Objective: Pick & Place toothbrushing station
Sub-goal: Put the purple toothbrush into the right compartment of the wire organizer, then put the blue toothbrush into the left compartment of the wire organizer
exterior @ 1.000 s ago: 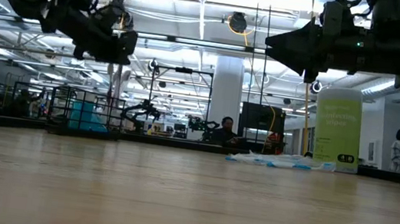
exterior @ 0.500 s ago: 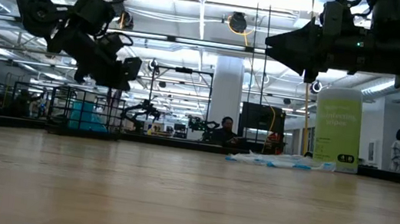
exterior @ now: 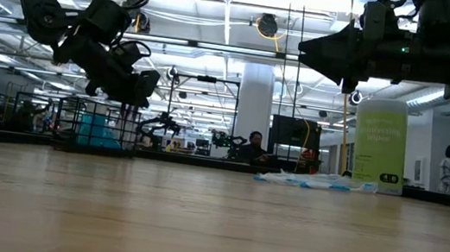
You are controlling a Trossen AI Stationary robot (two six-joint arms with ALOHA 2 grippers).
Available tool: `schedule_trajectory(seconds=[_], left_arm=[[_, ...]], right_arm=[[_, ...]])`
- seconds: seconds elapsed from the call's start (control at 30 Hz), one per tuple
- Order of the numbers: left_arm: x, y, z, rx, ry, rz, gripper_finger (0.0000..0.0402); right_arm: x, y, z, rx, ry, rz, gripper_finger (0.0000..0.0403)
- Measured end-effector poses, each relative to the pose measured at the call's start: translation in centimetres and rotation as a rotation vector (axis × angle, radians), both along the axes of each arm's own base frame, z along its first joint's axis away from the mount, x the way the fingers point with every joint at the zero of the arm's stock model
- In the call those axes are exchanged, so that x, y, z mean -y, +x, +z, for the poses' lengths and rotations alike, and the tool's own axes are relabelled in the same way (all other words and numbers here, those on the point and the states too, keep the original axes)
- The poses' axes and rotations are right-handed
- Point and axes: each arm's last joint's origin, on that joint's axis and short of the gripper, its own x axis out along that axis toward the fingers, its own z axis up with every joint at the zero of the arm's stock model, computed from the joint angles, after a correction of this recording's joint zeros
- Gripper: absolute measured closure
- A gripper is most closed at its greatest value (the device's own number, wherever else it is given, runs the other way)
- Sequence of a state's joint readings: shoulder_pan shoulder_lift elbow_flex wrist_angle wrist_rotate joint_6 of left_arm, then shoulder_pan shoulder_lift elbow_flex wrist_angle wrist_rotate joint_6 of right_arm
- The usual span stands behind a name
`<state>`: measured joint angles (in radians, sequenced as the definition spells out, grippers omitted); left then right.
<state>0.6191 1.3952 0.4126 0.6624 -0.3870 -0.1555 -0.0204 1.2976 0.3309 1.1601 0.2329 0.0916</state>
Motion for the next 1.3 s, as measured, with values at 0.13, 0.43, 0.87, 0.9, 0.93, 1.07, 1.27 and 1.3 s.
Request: schedule_trajectory(seconds=[0.13, 0.43, 0.87, 0.9, 0.93, 1.07, 1.27, 1.3], left_arm=[[0.0, 0.0, 0.0, 0.006, -0.002, 0.009, 0.0303], [0.4, -0.3, 1.3, 0.103, 0.005, 0.036, 0.0218], [3.6, -0.9, 6.4, 0.248, 0.161, -0.079, 0.0132], [4.0, -1.1, 7.0, 0.273, 0.175, -0.09, 0.0131], [4.4, -1.3, 7.6, 0.299, 0.188, -0.101, 0.0131], [6.1, -2.2, 9.6, 0.4, 0.229, -0.16, 0.013], [8.3, -2.5, 11.0, 0.48, 0.242, -0.324, 0.013], [8.5, -2.5, 11.0, 0.484, 0.24, -0.339, 0.013]], right_arm=[[0.0, 0.0, 0.0, 0.001, 0.002, 0.0, 0.0238], [0.0, 0.0, 0.0, 0.0, 0.002, 0.0, 0.0238], [0.1, 0.1, -0.7, -0.076, 0.012, -0.006, 0.0237], [0.3, 0.1, -1.0, -0.096, 0.028, -0.013, 0.0237], [0.6, 0.0, -1.2, -0.118, 0.053, -0.024, 0.0237], [2.0, -0.3, -3.0, -0.264, 0.176, -0.102, 0.0238], [4.9, -2.0, -5.5, -0.477, 0.338, -0.365, 0.0238], [5.4, -2.3, -5.9, -0.504, 0.351, -0.424, 0.0238]])
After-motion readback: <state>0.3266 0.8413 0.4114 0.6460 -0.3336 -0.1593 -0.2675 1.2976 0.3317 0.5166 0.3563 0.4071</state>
